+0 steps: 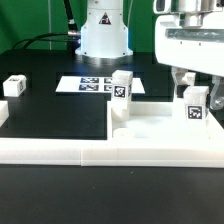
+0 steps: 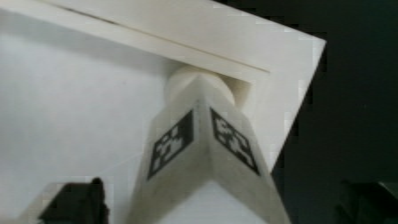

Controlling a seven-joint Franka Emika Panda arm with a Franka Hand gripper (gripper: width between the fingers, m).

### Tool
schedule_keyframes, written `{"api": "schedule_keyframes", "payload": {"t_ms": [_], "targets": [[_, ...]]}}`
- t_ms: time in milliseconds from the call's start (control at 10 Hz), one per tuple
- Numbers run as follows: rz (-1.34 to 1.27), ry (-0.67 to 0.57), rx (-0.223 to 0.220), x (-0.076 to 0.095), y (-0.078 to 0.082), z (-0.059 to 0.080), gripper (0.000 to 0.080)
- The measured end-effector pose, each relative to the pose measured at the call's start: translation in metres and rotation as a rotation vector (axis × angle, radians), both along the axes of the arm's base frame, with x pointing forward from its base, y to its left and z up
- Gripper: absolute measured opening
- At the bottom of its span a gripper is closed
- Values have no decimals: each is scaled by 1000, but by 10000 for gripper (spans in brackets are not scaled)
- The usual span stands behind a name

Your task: Assemble square table

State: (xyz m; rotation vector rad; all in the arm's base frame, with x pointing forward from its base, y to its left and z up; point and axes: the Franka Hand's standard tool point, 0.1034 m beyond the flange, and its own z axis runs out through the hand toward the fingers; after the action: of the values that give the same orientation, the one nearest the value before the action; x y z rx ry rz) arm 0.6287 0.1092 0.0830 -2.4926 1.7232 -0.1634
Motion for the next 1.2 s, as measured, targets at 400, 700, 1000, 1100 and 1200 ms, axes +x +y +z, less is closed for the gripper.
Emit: {"api": "schedule_keyframes", "payload": {"t_ms": [400, 700, 1000, 1100, 1200], "targets": [[554, -12, -125, 0, 11, 11, 649], [801, -24, -182, 7, -15, 4, 649], [800, -21, -184, 9, -17, 1, 649], [787, -21, -182, 8, -17, 1, 649], [771, -20, -179, 8, -17, 1, 539]]}}
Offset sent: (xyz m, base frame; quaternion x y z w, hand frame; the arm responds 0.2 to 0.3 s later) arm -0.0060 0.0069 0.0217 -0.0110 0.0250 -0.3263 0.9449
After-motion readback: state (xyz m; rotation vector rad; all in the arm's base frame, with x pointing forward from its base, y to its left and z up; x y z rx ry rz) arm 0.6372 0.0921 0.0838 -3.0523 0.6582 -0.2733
